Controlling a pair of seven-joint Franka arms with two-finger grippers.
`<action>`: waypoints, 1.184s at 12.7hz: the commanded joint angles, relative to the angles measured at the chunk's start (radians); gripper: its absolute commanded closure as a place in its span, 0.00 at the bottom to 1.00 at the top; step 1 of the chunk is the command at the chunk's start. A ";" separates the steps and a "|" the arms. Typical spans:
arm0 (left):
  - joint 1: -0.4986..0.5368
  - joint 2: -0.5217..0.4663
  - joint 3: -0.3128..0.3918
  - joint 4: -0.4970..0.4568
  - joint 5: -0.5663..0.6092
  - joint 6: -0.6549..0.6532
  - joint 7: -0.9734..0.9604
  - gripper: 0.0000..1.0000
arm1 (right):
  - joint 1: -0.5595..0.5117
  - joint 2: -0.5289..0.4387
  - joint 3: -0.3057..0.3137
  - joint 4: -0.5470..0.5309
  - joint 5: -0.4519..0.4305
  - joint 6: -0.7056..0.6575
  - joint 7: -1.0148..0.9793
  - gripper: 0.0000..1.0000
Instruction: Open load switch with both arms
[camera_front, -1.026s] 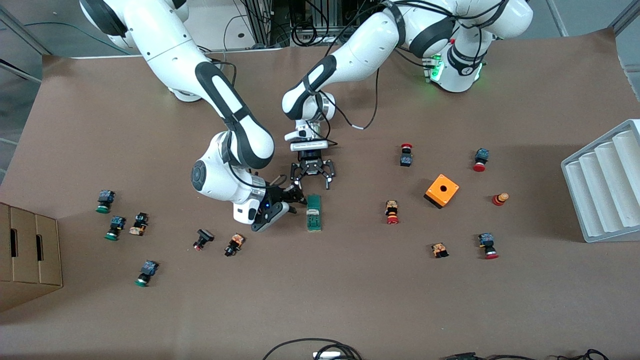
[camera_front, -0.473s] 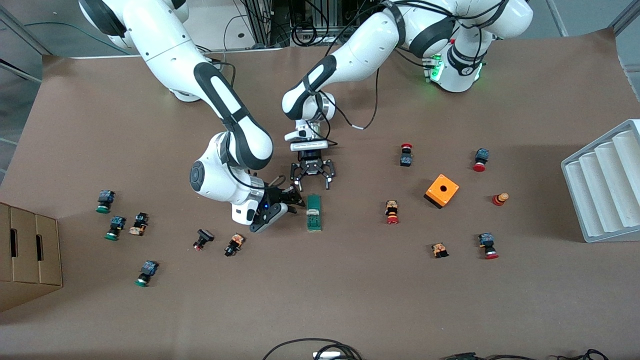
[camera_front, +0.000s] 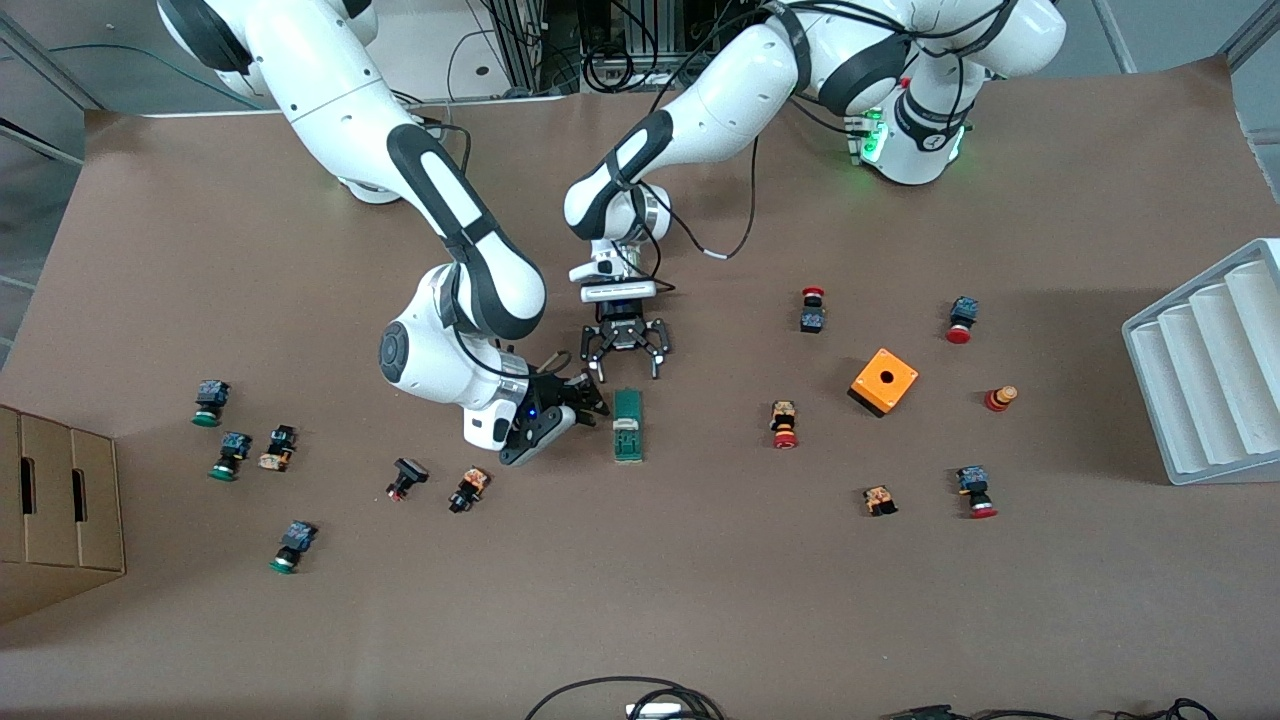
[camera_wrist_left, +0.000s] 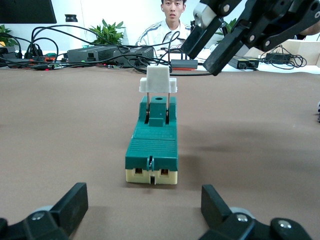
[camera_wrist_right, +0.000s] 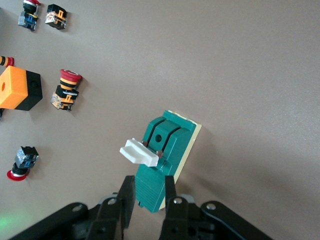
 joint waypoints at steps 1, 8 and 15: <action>0.006 0.048 0.007 0.015 0.004 0.013 -0.040 0.00 | -0.004 -0.006 0.002 0.018 0.039 -0.005 -0.016 0.69; 0.006 0.048 0.007 0.015 0.004 0.013 -0.040 0.00 | -0.005 0.038 0.001 0.079 0.042 -0.002 -0.003 0.72; 0.001 0.060 0.007 0.012 0.006 -0.005 -0.043 0.00 | -0.004 0.051 0.001 0.081 0.043 0.007 -0.005 0.80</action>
